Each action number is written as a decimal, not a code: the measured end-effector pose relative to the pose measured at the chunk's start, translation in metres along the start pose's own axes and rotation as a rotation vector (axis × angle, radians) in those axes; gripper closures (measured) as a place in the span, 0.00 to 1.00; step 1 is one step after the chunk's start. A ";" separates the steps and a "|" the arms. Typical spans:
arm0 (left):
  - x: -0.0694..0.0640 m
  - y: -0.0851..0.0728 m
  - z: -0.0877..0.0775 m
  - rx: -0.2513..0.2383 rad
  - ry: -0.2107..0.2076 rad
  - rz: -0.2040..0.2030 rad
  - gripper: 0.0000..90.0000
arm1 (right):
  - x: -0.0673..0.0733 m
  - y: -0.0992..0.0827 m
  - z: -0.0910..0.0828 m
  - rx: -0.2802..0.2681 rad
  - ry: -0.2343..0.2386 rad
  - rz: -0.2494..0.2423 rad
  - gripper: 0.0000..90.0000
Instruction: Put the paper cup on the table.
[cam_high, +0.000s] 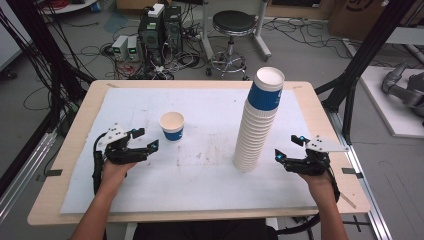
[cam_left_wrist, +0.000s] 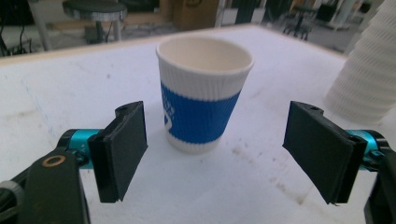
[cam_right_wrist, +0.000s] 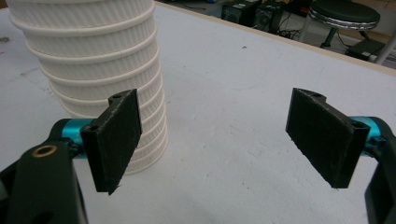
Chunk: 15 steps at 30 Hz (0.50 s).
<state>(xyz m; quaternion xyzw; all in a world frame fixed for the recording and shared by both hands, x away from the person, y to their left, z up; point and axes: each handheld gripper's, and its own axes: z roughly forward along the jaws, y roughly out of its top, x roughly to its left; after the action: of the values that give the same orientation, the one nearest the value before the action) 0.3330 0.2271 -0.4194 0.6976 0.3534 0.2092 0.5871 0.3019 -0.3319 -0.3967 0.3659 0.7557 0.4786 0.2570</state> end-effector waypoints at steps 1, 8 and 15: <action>-0.001 0.002 -0.003 -0.024 -0.003 -0.002 0.23 | 0.000 0.000 0.000 0.000 -0.003 0.000 0.21; -0.003 0.004 -0.010 -0.080 -0.024 -0.004 0.23 | 0.001 -0.003 -0.002 0.007 -0.011 0.011 0.21; -0.003 0.001 -0.016 -0.091 -0.033 -0.016 0.23 | 0.006 -0.006 -0.004 0.018 -0.024 0.009 0.21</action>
<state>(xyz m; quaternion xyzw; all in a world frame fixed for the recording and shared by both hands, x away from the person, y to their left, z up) 0.3202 0.2359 -0.4147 0.6708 0.3394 0.2089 0.6255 0.2934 -0.3309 -0.4003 0.3770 0.7551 0.4686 0.2607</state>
